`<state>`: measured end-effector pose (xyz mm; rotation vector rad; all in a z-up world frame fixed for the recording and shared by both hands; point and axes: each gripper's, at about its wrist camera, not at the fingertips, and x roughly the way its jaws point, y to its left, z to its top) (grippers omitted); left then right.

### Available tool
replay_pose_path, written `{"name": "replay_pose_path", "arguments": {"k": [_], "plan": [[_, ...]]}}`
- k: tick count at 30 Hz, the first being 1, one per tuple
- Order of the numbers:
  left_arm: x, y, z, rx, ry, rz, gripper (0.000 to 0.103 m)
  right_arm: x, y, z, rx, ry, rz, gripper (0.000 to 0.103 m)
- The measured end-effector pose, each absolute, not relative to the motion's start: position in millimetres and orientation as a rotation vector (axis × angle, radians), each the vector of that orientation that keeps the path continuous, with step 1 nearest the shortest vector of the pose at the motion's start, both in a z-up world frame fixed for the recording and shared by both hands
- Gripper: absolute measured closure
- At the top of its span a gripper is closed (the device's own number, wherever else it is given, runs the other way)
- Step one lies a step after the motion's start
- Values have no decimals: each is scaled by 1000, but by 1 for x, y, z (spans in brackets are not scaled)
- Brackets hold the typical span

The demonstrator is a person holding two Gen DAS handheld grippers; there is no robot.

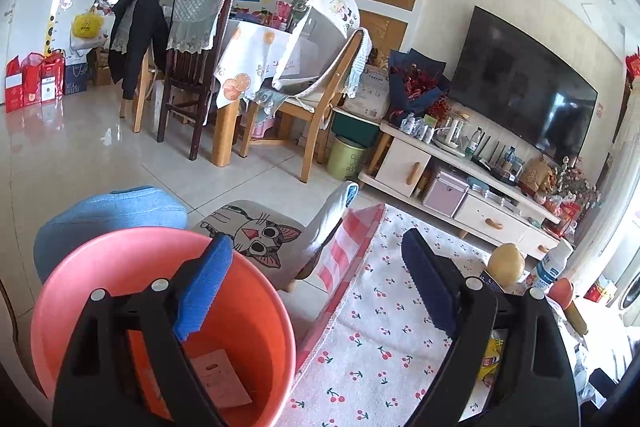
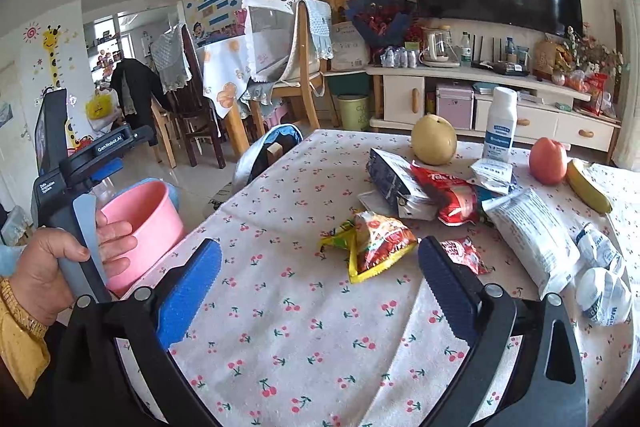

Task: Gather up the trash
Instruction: 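Grasp the yellow chip bag with the left gripper while the right grasps the yogurt bottle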

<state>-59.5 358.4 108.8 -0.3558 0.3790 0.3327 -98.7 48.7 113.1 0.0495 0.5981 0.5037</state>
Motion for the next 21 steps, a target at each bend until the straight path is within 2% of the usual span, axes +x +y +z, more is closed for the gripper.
{"name": "replay_pose_path", "arguments": {"k": [6, 21], "plan": [[-55, 320, 110, -267, 389, 273, 12, -102, 28, 111, 54, 603, 491, 5], [-34, 222, 106, -117, 552, 77, 12, -94, -42, 120, 92, 592, 402, 5]]}}
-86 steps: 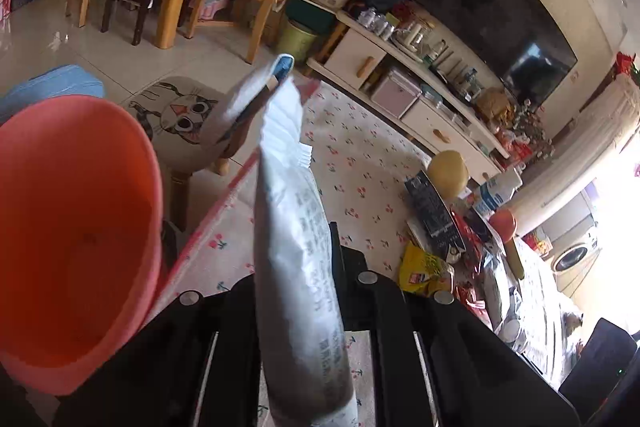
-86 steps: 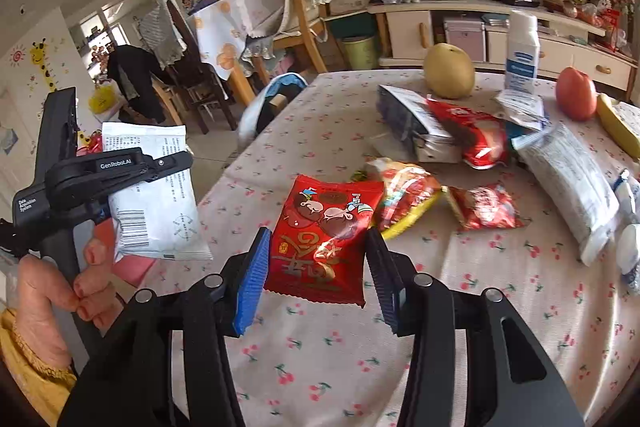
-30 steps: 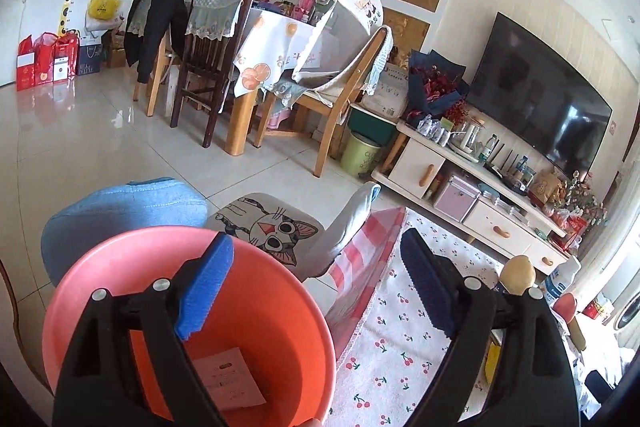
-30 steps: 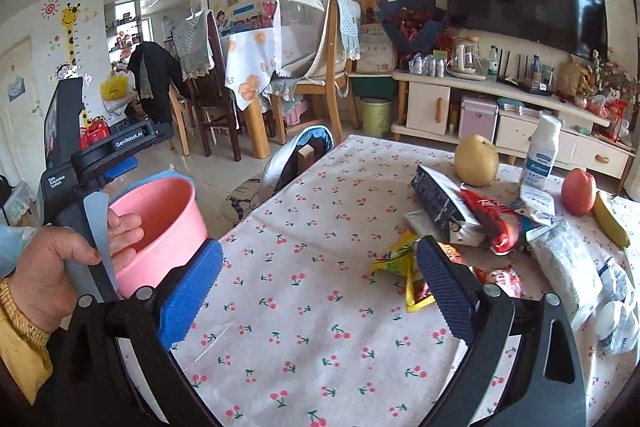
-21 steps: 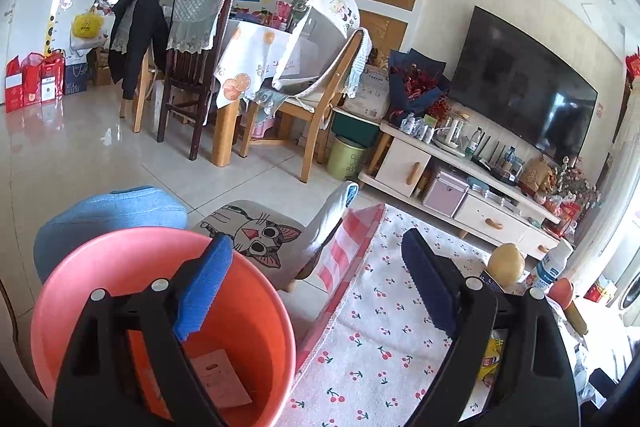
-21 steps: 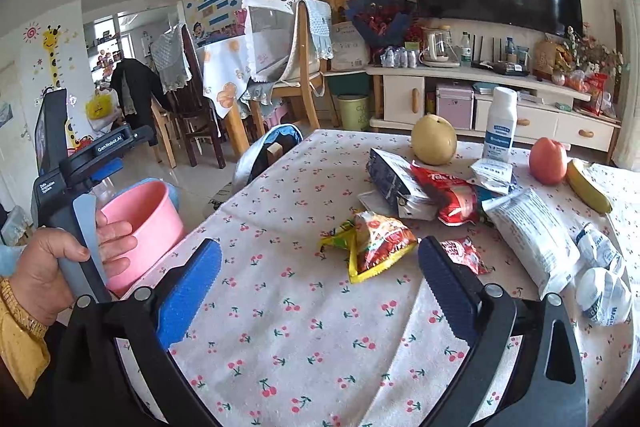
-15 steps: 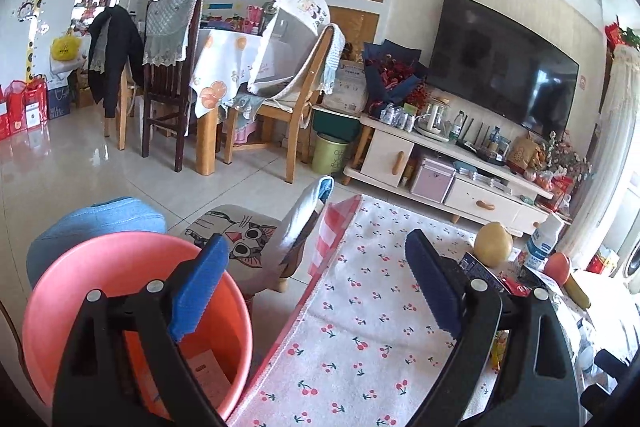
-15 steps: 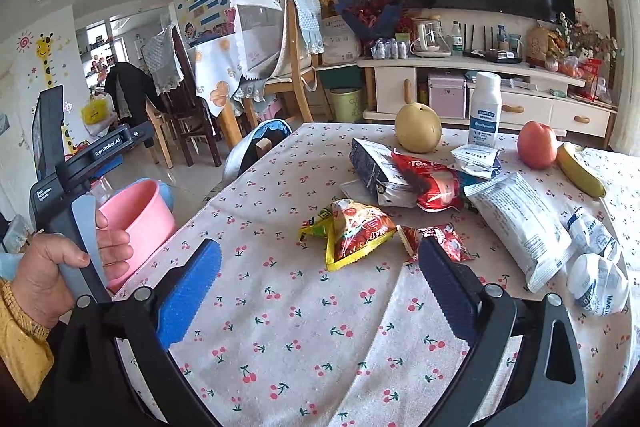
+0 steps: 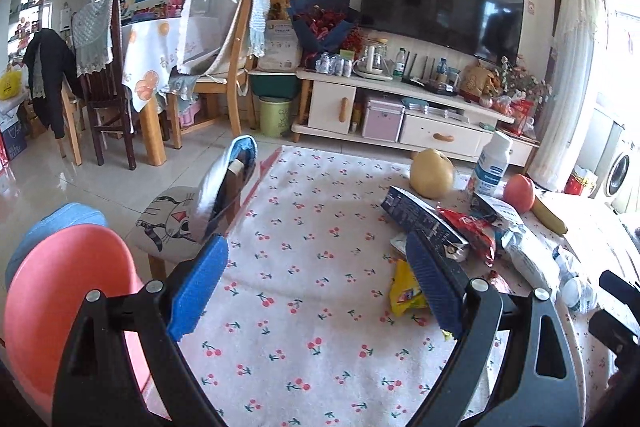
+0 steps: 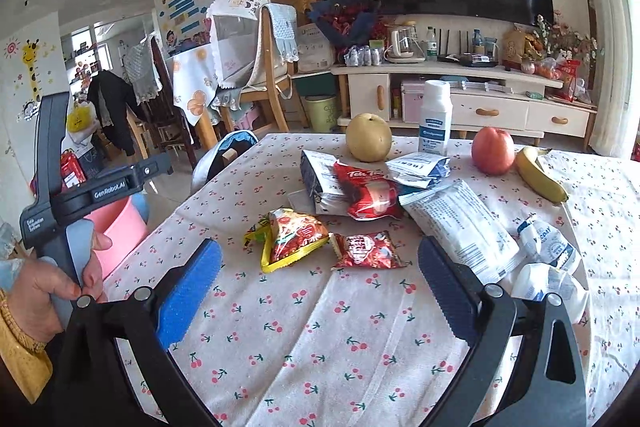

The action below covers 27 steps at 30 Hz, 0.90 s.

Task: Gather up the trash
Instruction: 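Grasp the yellow chip bag with the left gripper while the right grasps the yogurt bottle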

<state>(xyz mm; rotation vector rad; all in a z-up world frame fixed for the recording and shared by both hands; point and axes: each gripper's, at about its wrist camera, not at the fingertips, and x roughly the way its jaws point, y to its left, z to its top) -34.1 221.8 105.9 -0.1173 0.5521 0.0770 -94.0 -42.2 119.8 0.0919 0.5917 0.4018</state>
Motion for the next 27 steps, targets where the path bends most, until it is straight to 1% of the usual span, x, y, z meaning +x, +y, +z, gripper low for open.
{"name": "replay_pose_path", "arguments": {"k": [8, 16, 27], "plan": [[-22, 177, 95, -76, 619, -84, 12, -77, -117, 116, 266, 665, 250, 5], [-4, 139, 71, 17, 700, -177, 12, -68, -179, 102, 309, 726, 64, 5], [27, 114, 38, 107, 797, -213, 12, -45, -208, 61, 333, 878, -23, 5]]}}
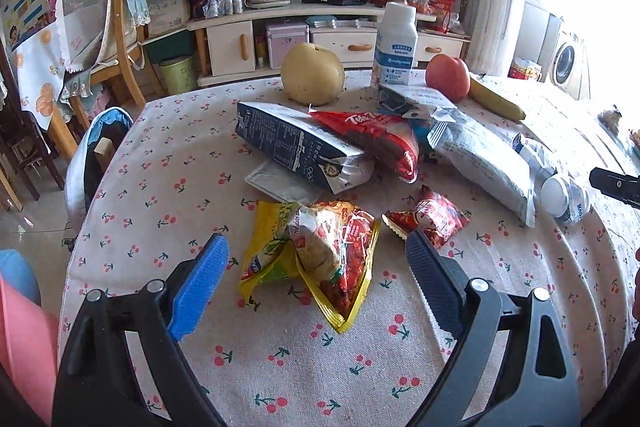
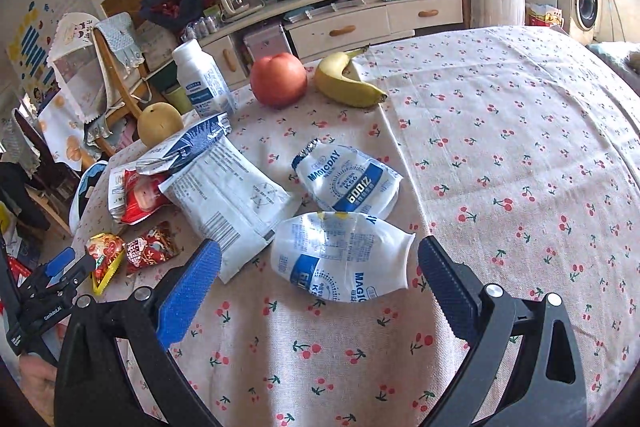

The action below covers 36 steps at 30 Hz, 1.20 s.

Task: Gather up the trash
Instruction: 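Grasp the yellow chip bag with the left gripper while the right grasps the yogurt bottle, then carry the yellow chip bag with the left gripper over the pink bin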

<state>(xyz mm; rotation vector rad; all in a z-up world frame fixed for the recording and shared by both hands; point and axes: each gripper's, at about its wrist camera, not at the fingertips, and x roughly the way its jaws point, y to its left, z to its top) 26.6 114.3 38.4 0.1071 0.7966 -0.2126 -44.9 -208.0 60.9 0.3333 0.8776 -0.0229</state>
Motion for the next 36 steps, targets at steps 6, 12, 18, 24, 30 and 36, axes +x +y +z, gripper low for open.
{"name": "replay_pose_path", "arguments": {"k": [6, 12, 18, 24, 30, 36], "plan": [[37, 113, 25, 104, 845, -204, 22, -31, -205, 41, 318, 935, -31, 5], [42, 113, 20, 80, 854, -185, 29, -22, -203, 30, 292, 955, -57, 5], [40, 111, 19, 57, 843, -185, 34, -17, -202, 27, 271, 954, -83, 5], [39, 112, 19, 28, 850, -192, 41, -13, -195, 22, 216, 967, -102, 9], [40, 120, 22, -20, 844, -189, 56, -14, -195, 23, 213, 962, -98, 12], [41, 122, 22, -53, 851, -189, 56, -19, -193, 30, 236, 937, -62, 12]]}}
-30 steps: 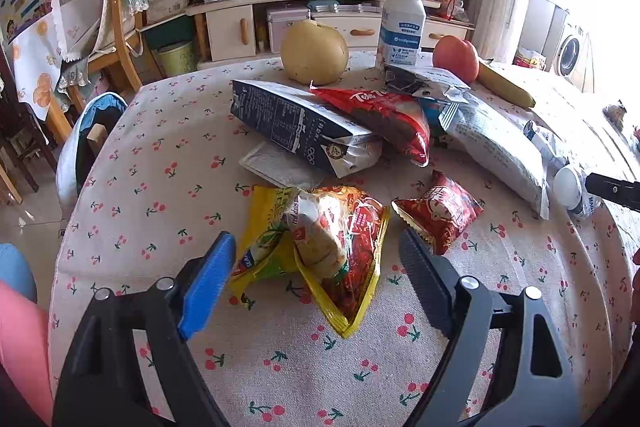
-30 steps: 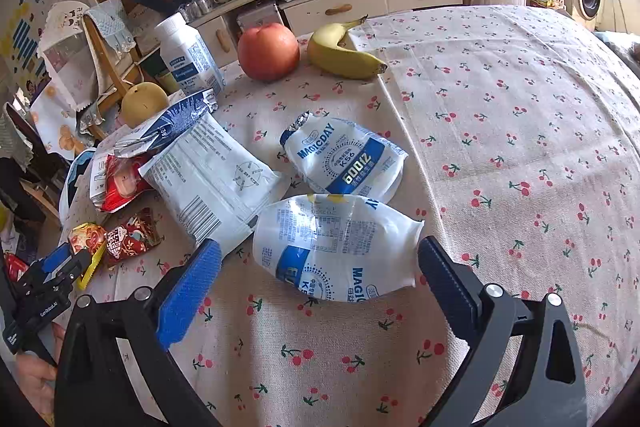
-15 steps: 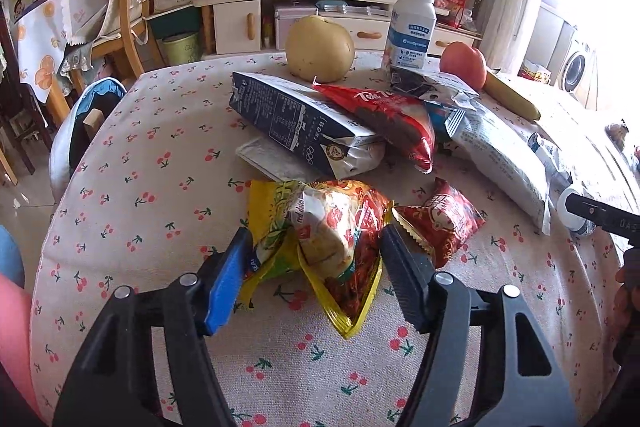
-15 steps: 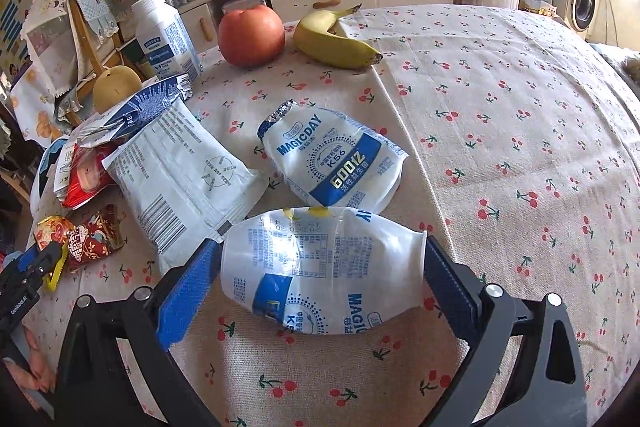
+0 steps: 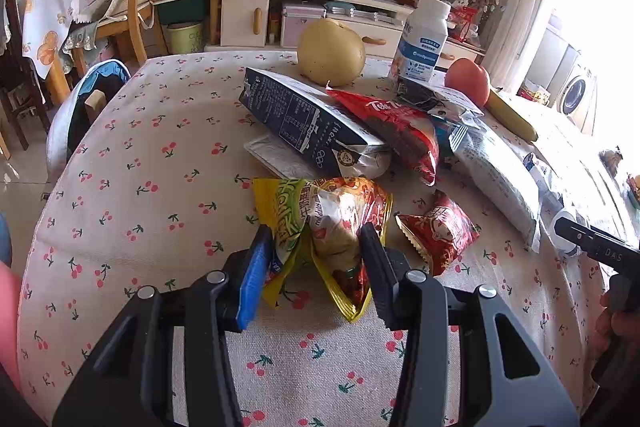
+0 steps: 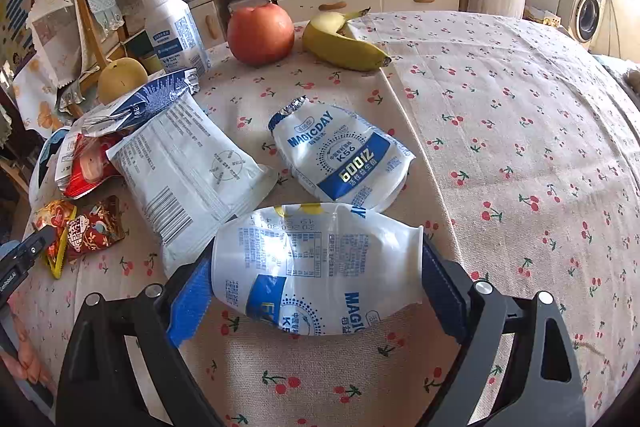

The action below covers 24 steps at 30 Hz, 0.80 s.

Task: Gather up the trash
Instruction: 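Carry the yellow chip bag with the left gripper over the pink bin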

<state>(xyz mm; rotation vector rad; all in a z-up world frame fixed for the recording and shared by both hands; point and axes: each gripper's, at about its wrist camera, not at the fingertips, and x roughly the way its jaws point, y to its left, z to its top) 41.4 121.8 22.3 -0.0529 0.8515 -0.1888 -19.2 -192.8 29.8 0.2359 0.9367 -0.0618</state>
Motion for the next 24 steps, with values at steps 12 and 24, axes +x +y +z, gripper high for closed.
{"name": "replay_pose_path", "arguments": {"k": [12, 24], "plan": [[54, 123, 13, -37, 887, -146, 18, -26, -163, 50, 225, 879, 71, 12], [57, 112, 7, -52, 892, -166, 57, -28, -133, 56, 189, 868, 151, 12]]}}
